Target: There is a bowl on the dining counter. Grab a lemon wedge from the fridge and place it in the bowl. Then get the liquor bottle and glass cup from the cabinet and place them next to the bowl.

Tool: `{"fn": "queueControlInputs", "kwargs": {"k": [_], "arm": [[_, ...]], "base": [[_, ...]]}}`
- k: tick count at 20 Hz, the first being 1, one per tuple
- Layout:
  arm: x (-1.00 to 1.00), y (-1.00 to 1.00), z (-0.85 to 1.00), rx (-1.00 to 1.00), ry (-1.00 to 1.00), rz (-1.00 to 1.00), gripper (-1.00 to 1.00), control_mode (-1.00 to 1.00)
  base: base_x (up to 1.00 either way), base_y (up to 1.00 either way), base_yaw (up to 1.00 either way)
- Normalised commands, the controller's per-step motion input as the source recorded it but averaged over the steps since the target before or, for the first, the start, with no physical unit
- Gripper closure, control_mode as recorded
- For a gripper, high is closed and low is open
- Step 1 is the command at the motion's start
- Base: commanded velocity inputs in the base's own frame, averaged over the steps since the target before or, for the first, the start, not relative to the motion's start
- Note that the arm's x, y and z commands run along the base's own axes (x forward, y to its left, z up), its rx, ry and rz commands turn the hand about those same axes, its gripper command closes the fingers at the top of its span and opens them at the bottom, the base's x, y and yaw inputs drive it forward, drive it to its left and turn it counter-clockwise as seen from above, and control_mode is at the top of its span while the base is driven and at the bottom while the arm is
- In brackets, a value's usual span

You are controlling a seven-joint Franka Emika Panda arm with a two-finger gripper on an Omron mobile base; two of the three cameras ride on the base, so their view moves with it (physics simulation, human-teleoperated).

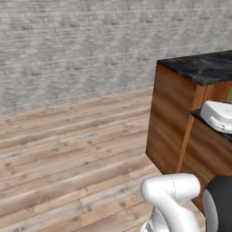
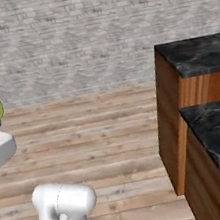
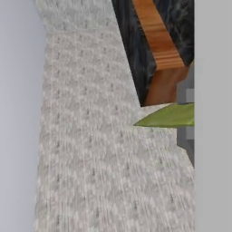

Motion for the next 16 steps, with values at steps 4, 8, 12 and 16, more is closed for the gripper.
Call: {"fn": "queueControlInputs", "kwargs": {"k": [4,8,12,16], "arm": [[0.00,0.00,0.00,0.00,0.00,0.00,1.00,1.00],[0.00,0.00,0.00,0.00,0.00,0.00,1.00,1.00],[0.00,0.00,0.00,0.00,0.00,0.00,1.00,1.00],[0.00,0.00,0.00,0.00,0.00,0.00,1.00,1.00]], "base": [[1.00,0.60,-0.53],[1.00,0.61,-0.52],[1.00,0.67,-0.50],[1.00,0.74,-0.43]]}}
